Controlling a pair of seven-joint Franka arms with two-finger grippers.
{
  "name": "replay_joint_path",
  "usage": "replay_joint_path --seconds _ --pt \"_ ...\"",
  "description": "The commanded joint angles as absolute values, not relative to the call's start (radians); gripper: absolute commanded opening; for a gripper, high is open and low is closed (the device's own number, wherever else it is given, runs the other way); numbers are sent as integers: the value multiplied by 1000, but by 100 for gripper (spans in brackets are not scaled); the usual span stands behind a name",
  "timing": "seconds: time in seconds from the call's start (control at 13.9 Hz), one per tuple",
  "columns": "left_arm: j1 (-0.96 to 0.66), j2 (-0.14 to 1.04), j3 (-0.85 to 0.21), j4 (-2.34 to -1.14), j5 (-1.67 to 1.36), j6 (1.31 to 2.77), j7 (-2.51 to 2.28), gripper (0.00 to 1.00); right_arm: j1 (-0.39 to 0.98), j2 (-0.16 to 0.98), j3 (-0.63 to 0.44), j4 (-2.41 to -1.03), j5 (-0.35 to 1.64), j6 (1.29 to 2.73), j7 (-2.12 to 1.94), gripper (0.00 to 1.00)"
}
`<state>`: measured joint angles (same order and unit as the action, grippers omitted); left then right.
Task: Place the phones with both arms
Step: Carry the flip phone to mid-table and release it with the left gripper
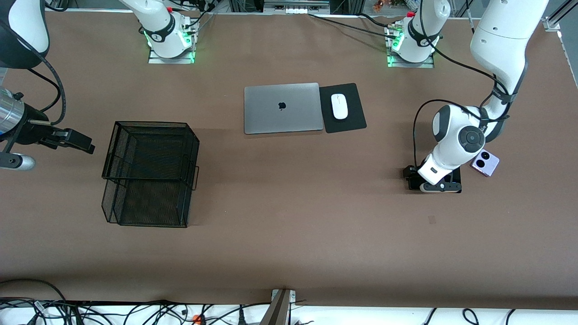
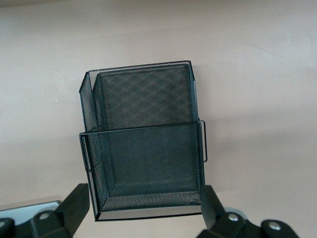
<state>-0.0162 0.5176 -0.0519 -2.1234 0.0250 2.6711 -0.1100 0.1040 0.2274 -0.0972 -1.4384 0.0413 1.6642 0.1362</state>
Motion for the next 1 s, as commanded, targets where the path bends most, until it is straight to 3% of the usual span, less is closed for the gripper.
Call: replay_joint_path --seconds 0.0,0.36,0.65,0.93 --pt "-26 531 -48 -2129 5 2691 -113 3 97 218 -95 -1440 49 1657 120 100" --pt "-57 523 -48 -2060 5 2614 -175 0 97 218 -95 -1440 49 1657 120 100" --pt "-187 526 -48 -1852 9 2346 -342 0 97 218 -95 -1440 49 1657 120 100" --pt "-319 546 -48 -1741 6 2287 -477 0 97 218 -95 -1440 49 1657 120 100"
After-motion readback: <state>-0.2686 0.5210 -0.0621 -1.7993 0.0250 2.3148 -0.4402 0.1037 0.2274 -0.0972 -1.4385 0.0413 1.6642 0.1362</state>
